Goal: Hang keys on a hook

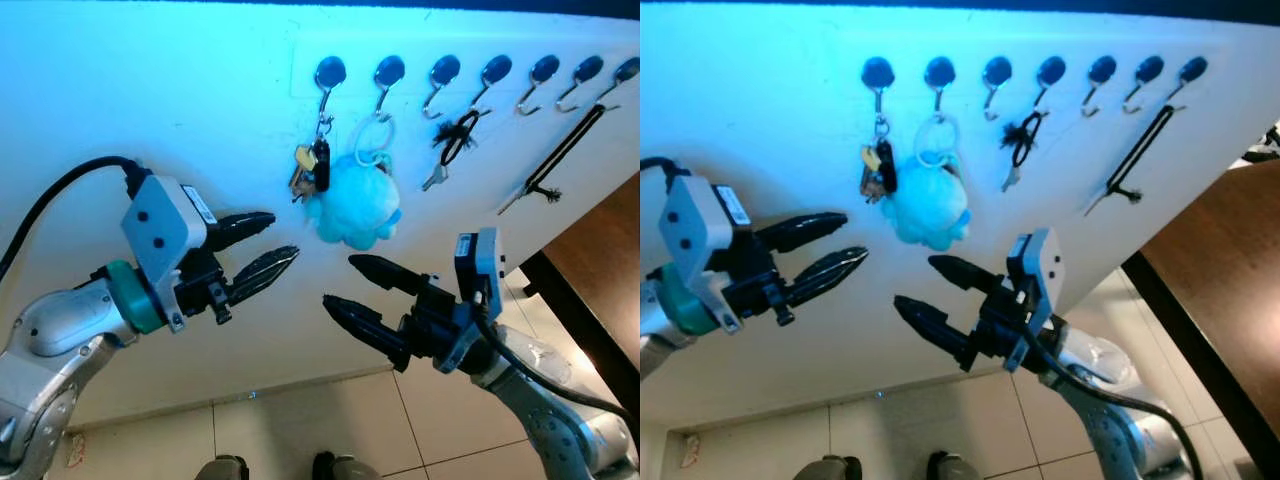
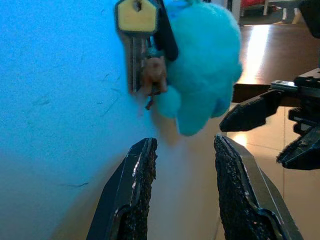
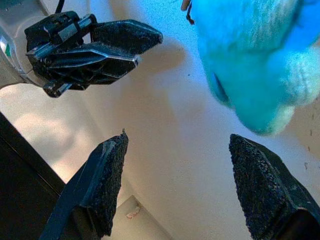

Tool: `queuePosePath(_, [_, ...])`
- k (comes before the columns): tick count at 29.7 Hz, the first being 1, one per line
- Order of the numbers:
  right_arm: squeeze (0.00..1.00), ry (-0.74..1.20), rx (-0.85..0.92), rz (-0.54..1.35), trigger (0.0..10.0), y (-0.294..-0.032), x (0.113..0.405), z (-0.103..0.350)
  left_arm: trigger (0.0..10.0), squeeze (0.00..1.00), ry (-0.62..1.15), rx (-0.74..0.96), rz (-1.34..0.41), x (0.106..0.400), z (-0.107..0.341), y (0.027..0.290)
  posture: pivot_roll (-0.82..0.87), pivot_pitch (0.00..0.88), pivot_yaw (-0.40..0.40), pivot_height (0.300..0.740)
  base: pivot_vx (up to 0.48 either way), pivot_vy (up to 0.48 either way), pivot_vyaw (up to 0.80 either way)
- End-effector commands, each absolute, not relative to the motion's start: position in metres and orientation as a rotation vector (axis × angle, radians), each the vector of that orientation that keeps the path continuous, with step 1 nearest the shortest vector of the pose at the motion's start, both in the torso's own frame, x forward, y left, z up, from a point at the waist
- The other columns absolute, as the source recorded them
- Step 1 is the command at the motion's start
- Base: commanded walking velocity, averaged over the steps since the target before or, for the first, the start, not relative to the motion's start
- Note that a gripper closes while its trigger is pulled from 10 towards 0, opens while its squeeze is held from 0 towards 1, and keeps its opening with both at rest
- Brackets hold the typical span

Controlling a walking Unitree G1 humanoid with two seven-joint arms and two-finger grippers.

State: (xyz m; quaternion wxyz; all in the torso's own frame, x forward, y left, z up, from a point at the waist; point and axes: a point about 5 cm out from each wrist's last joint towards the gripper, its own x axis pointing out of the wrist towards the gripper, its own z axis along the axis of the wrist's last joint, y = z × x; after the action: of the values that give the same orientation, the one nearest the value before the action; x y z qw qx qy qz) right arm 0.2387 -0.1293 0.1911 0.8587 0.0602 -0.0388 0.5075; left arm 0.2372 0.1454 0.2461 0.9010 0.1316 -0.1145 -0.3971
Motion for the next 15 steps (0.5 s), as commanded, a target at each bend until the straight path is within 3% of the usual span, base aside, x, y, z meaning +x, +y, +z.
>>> queuePosePath(1, [0.00,-0.051,0.125,1.057,10.0,-0.1311,0.2360,0.1835,10.0,0.00,-0.253,0.275,-0.804,0.2351,0.2473,0.1441,0.01,0.089,-0.001,0.740,0.000,0.000,0.00])
queuePosePath(13, [0.00,-0.035,0.127,1.073,10.0,-0.1374,0.2343,0.1827,10.0,0.00,-0.309,0.282,-0.734,0.2309,0.2540,0.1478,0.02,0.072,-0.012,0.740,0.000,0.000,0.00])
queuePosePath(15, [0.00,-0.038,0.131,1.086,10.0,-0.1368,0.2346,0.1835,10.0,0.00,-0.315,0.289,-0.751,0.2293,0.2549,0.1470,0.02,0.068,-0.016,0.740,-0.296,0.000,0.00])
